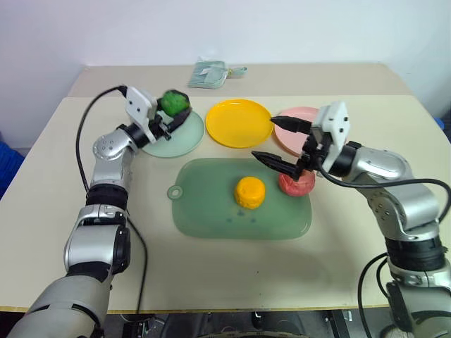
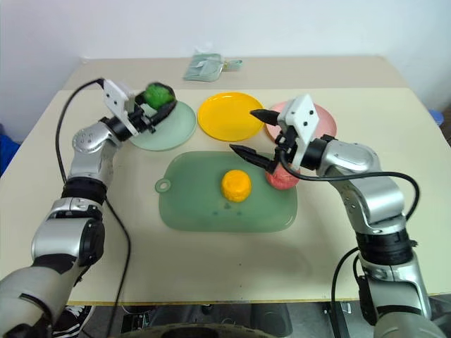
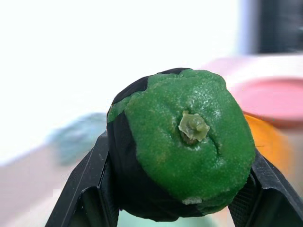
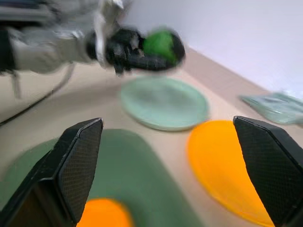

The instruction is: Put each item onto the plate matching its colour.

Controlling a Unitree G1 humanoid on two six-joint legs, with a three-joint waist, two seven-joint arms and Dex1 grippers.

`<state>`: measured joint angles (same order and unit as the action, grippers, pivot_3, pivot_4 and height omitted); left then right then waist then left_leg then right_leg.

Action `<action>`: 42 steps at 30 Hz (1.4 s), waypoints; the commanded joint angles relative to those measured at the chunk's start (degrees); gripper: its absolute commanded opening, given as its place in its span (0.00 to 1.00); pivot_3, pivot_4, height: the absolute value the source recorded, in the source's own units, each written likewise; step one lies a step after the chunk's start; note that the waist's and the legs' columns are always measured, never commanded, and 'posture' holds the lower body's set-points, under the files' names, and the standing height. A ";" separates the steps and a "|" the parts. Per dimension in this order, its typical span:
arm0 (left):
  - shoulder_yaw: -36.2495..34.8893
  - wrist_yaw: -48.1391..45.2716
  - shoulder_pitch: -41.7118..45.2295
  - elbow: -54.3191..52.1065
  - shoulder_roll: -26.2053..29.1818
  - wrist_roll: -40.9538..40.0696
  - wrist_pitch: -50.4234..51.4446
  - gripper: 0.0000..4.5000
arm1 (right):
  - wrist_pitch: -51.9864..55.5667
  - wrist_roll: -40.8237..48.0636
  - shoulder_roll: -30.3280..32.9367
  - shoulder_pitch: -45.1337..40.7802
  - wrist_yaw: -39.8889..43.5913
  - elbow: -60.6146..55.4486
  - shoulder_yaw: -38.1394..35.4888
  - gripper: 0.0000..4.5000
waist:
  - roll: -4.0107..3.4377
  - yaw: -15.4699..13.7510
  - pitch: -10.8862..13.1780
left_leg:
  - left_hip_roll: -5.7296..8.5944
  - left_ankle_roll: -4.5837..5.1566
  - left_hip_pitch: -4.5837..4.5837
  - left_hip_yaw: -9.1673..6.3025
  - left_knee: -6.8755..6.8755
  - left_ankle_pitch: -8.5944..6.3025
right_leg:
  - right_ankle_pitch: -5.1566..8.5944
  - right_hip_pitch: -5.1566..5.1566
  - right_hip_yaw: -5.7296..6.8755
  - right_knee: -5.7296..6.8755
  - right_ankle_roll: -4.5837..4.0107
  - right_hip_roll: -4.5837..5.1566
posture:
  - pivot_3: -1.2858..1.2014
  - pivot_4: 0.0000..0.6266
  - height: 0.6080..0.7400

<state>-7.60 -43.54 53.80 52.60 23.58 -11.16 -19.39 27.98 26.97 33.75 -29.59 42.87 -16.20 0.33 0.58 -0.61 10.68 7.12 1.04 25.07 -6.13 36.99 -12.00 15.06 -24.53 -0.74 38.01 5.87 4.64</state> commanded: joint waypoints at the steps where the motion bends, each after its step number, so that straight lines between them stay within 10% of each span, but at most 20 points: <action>1: -0.29 9.97 2.44 5.14 0.05 3.47 1.30 0.60 | -1.51 -2.42 -2.65 -2.53 -2.97 0.62 0.78 1.00 | 0.00 0.04 0.00 | 0.00 -0.13 0.00 0.01 -0.01 0.08 | 0.00 0.00 0.00 0.00 0.00 0.00 | 0.52 0.24 1.00; 6: -0.03 17.17 6.02 10.35 -1.31 5.49 2.50 0.60 | -1.08 -4.37 -4.70 -3.91 -4.55 1.27 1.81 1.00 | 0.02 -0.16 0.01 | 0.03 -0.13 0.10 0.01 0.05 0.09 | -0.01 -0.06 0.01 0.02 0.02 -0.02 | 0.52 0.24 1.00; 11: -0.55 17.66 5.89 11.41 -0.81 5.73 3.15 0.99 | -1.18 -4.66 -4.44 -2.84 -4.27 -0.31 1.73 1.00 | 0.02 0.04 0.01 | 0.06 -0.14 0.11 0.01 0.05 0.09 | -0.02 -0.06 0.01 0.01 0.03 0.01 | 0.52 0.24 1.00; 18: -3.24 -1.04 2.34 2.00 -0.52 -2.96 3.48 0.99 | 9.10 7.23 0.90 2.15 5.23 -7.85 0.73 1.00 | 0.02 0.04 0.01 | 0.04 -0.13 0.15 0.01 0.04 0.09 | -0.02 -0.09 0.00 -0.01 0.03 0.01 | 0.52 0.24 1.00; 25: -3.23 -33.95 -12.26 -23.93 6.84 -20.99 26.64 0.99 | 8.72 0.14 3.51 4.11 5.32 -4.79 7.24 1.00 | 0.00 1.92 0.00 | -0.03 -0.12 0.17 0.00 0.02 0.08 | -0.01 -0.11 -0.01 -0.02 0.02 0.00 | 0.52 0.24 1.00; 37: -2.95 -37.04 -24.45 -40.01 14.37 -22.50 37.37 0.99 | 5.51 -9.85 4.33 4.12 8.01 1.48 14.50 1.00 | 0.00 0.99 0.00 | -0.02 0.05 0.17 -0.03 0.05 -0.03 | -0.01 -0.11 -0.02 0.00 0.00 0.00 | 0.52 0.24 1.00; 42: -3.33 -36.56 -26.30 -45.25 15.81 -24.54 40.26 1.00 | 6.29 -7.95 1.71 2.11 7.45 1.10 11.82 0.66 | -0.01 1.32 0.01 | -0.02 0.01 0.16 -0.02 0.02 -0.01 | -0.01 -0.13 -0.03 -0.01 0.00 0.01 | 0.52 0.24 1.00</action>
<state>-9.51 -80.62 27.52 10.87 38.37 -33.54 19.80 34.53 17.22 36.60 -25.48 50.51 -13.63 14.87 0.57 0.71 10.69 7.10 1.04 25.23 -6.15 36.99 -12.01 15.04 -24.67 -0.78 38.00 5.87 4.65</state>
